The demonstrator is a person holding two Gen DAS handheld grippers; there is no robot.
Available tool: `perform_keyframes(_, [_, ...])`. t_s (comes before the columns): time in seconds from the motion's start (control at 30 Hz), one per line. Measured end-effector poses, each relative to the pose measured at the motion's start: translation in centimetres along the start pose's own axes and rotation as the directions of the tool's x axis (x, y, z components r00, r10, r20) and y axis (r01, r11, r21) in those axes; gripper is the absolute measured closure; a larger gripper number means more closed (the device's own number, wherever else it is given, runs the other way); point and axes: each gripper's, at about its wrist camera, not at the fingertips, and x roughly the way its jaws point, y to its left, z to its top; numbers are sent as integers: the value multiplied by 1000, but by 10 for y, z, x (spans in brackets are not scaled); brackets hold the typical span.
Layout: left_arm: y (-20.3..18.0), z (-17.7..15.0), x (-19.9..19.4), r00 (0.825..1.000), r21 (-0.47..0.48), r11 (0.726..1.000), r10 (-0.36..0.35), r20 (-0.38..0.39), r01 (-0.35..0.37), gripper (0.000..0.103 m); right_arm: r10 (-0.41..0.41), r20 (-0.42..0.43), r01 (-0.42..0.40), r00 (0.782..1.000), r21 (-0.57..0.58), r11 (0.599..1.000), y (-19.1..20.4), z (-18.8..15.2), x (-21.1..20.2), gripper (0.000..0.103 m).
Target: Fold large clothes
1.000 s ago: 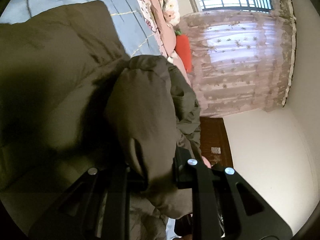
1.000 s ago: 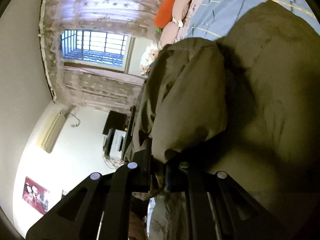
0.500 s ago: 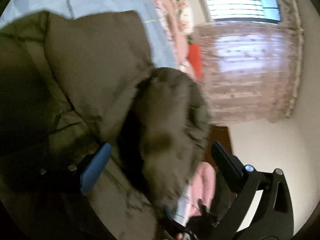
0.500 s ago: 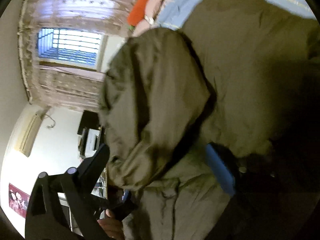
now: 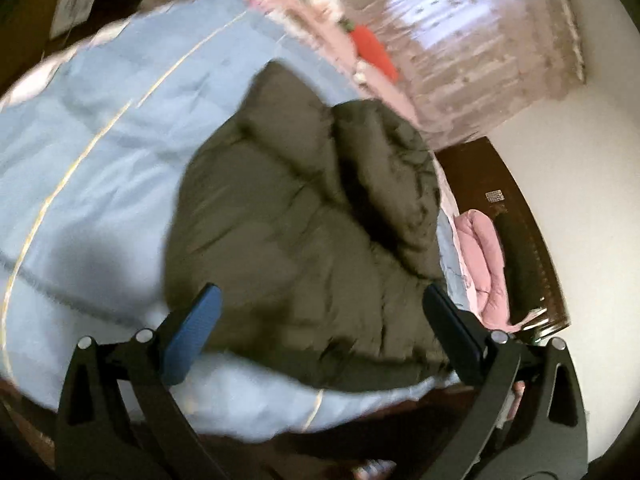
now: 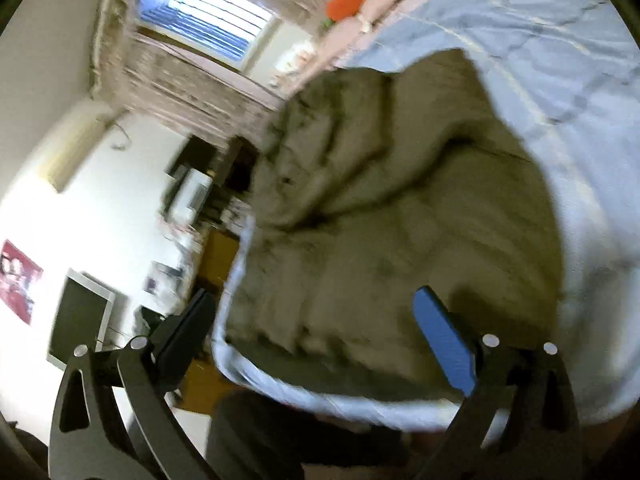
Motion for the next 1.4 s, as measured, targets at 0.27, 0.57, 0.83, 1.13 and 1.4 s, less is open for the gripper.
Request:
perform_keyframes(0.27, [55,-7,3,997,-85,996,-27,-77,20,2,-36,-18,38,999,129,991,-54,-17,-19,3])
perform_keyframes(0.57, [76,-7,44,984,-150,986,-92,-153,69,2,-56,-32,61,998,219,974,-91,-22,-6,3])
perform_keyframes(0.83, [68,-12,65,973,-131,988,-110,-201,85,2,-25,-59,37,998,218,975,-94,-31,14,5])
perform_keyframes(1.13, [55,-15,75,968,-129,983,-153,-201,129,3,-31,-57,40,998,171,984,-77,-34,22,51])
perform_keyframes(1.4, [60,-15,86,969,-160,982,-136,-207,104,85,20,-55,-10,998,187,982,-67,-28,23,79])
